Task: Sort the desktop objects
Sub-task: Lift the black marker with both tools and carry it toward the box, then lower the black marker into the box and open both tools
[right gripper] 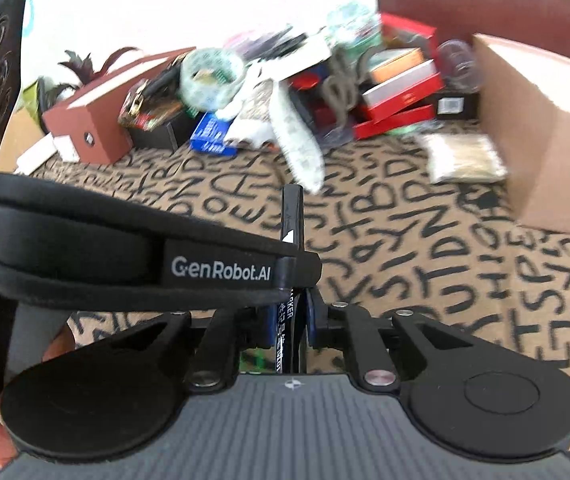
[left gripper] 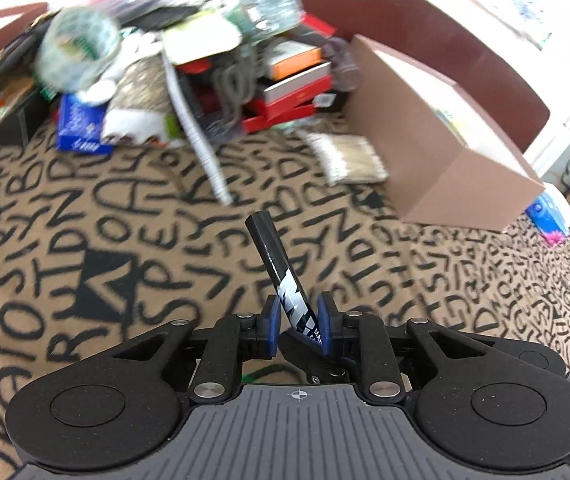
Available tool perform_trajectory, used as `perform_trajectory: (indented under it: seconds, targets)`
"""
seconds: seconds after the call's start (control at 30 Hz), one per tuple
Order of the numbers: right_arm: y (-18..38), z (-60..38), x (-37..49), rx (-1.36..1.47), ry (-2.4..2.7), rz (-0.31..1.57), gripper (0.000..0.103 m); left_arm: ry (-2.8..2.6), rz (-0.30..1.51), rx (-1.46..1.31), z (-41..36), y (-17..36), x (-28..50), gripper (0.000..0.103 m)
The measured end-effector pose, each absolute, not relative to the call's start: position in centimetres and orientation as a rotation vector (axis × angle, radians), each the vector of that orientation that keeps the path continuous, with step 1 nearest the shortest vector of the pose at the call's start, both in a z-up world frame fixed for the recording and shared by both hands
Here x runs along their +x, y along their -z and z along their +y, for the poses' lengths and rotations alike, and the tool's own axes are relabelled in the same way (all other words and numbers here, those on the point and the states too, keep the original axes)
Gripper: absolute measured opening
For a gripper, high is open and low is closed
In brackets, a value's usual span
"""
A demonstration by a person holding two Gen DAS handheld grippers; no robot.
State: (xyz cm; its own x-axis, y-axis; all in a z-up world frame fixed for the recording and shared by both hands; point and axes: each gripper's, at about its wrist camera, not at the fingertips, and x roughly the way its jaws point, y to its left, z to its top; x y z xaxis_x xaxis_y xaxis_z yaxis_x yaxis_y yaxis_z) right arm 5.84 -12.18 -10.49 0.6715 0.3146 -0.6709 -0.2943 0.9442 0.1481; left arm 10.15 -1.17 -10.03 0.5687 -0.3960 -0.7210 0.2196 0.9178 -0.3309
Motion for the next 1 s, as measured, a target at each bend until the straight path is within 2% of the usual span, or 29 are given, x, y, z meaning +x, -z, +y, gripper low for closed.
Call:
perform_trajectory:
  seconds: [0.37, 0.7, 1.0]
  targets:
    - [7.2, -16.5, 7.9, 0.049, -0.276, 0.659, 0.017, 0.419, 0.83, -0.199, -5.8, 5.8, 13.7, 0.016]
    - [1.2, -24.1, 11.5, 0.04, -0.14, 0.517, 0.017, 0.536, 0.681, -0.163, -14.3, -0.4, 18.6, 0.016]
    - [0.0, -30.0, 17.4, 0.116, -0.088, 0.533, 0.017, 0.56, 0.68, -0.129, -20.7, -1.1, 25.0, 0.016]
